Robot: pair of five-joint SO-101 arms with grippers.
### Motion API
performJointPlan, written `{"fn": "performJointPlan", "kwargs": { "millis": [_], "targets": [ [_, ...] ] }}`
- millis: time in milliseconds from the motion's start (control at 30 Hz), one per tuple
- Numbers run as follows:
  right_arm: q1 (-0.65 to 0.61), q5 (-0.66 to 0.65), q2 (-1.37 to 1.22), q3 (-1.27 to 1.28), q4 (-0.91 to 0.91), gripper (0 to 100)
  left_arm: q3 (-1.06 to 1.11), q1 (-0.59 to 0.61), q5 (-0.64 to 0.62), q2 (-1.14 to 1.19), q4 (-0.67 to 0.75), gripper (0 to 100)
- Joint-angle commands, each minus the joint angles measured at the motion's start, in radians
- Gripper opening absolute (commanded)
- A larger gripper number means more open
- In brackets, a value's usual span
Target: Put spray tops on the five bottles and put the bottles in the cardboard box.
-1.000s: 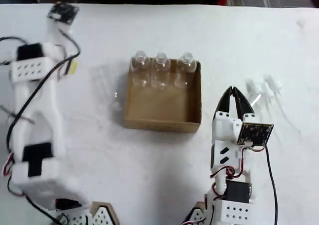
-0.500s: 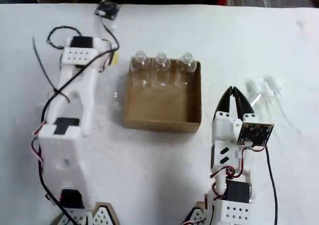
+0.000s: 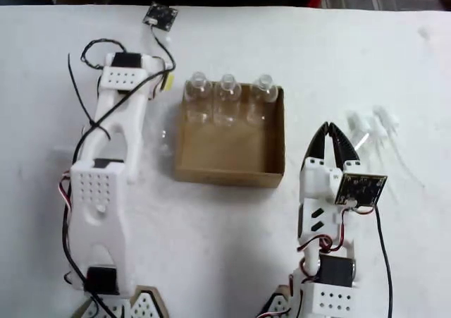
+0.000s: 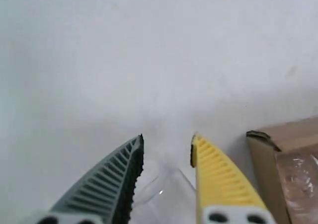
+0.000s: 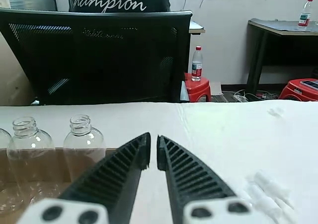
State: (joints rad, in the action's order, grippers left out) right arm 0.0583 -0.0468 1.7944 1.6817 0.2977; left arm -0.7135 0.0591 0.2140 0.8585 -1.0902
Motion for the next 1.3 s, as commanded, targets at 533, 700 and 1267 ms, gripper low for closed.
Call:
{"fn": "performJointPlan", "kwargs": {
  "millis": [533, 700, 1267],
  "targets": [
    [-0.018, -0.011, 0.004, 0.008, 0.013, 2.2, -0.075, 0.228, 0.534, -0.021, -0.404, 15],
    [-0.035, -0.012, 0.004, 0.008, 0.016, 2.2, -0.218, 0.269, 0.585, -0.019, -0.620, 15],
    [-0.044, -0.012, 0.004, 0.008, 0.031, 2.2, -0.129, 0.415, 0.342, -0.243, -0.701, 15]
  ]
}}
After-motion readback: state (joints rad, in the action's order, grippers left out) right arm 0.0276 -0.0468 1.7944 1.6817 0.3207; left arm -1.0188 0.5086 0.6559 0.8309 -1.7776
